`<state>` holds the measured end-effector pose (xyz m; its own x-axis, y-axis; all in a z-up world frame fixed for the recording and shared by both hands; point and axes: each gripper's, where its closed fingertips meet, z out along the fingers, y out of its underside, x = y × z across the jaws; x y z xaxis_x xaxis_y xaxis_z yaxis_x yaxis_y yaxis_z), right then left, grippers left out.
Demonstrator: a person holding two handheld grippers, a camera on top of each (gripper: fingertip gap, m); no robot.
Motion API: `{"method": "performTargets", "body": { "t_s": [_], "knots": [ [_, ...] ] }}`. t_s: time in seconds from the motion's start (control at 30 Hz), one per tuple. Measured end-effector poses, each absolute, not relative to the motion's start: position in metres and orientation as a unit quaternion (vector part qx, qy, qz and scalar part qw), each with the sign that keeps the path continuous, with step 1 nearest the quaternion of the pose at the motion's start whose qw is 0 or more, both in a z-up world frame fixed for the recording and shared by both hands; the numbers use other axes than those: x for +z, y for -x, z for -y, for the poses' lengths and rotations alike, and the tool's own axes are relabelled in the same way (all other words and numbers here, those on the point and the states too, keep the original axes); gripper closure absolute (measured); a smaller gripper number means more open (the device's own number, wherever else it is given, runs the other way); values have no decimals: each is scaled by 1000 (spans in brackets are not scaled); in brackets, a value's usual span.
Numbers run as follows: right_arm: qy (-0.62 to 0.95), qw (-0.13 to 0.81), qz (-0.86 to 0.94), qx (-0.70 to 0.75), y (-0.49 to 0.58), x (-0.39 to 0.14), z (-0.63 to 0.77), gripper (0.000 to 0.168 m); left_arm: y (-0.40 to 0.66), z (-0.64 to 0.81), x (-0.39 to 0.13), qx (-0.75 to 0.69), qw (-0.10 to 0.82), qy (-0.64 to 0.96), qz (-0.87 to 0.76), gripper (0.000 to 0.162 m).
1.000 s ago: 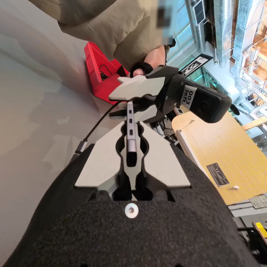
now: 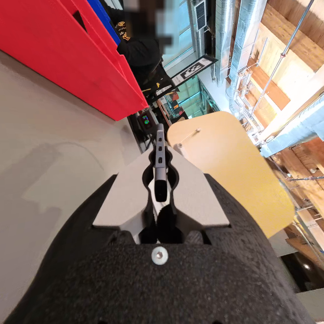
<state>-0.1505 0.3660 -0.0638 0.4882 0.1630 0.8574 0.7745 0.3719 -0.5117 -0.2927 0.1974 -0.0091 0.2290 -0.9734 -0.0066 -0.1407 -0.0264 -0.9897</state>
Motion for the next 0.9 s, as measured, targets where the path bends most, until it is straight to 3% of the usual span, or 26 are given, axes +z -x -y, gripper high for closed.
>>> {"method": "performTargets", "body": {
  "t_s": [0.17, 0.23, 0.5, 0.6, 0.7, 0.9],
  "knots": [
    [475, 712, 465, -224, 158, -87, -357, 161, 348, -159, -98, -314, 503, 714, -372, 137],
    [474, 725, 460, -193, 163, -85, -350, 161, 362, -163, -107, -322, 526, 721, -316, 139],
    [469, 715, 480, -197, 172, -89, -345, 161, 394, -207, -131, -340, 454, 795, -216, 134],
    [471, 713, 479, -200, 172, -90, -346, 161, 401, -231, -111, -340, 454, 802, -185, 117],
    [480, 717, 469, -190, 169, -89, -349, 161, 414, -274, -83, -235, 447, 833, -227, 114],
    [498, 728, 440, -168, 158, -83, -354, 161, 416, -372, -66, -172, 324, 901, -230, 128]
  ]
}}
